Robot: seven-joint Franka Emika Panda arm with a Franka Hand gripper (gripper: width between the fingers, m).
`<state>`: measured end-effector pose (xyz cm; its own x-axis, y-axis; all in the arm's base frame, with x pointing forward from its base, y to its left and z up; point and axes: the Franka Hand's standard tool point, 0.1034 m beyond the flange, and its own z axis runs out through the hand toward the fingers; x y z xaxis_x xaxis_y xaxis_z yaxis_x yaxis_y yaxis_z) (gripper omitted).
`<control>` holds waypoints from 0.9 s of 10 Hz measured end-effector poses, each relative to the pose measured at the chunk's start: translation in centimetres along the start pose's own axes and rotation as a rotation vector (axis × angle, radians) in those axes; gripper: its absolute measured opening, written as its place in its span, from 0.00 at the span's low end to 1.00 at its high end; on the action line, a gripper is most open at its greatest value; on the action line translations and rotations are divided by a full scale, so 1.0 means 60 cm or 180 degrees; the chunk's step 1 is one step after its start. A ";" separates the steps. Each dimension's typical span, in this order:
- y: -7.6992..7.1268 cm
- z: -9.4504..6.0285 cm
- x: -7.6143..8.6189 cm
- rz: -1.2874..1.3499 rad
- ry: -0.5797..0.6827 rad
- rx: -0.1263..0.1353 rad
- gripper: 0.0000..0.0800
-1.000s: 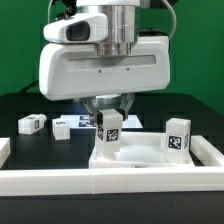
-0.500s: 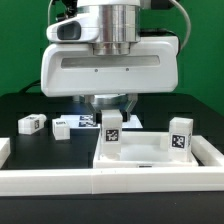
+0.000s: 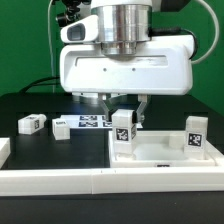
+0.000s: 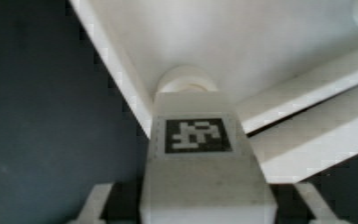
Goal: Assemble square table
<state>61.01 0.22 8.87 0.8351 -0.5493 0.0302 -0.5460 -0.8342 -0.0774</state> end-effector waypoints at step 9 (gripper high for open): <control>-0.005 0.002 -0.003 0.0613 -0.0029 0.0043 0.74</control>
Offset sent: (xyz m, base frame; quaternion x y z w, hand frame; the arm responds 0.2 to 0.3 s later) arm 0.0034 0.0020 -0.0021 -0.0066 -0.0053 0.2213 0.9752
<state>61.02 0.58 8.78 0.7158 -0.6983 0.0046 -0.6949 -0.7129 -0.0941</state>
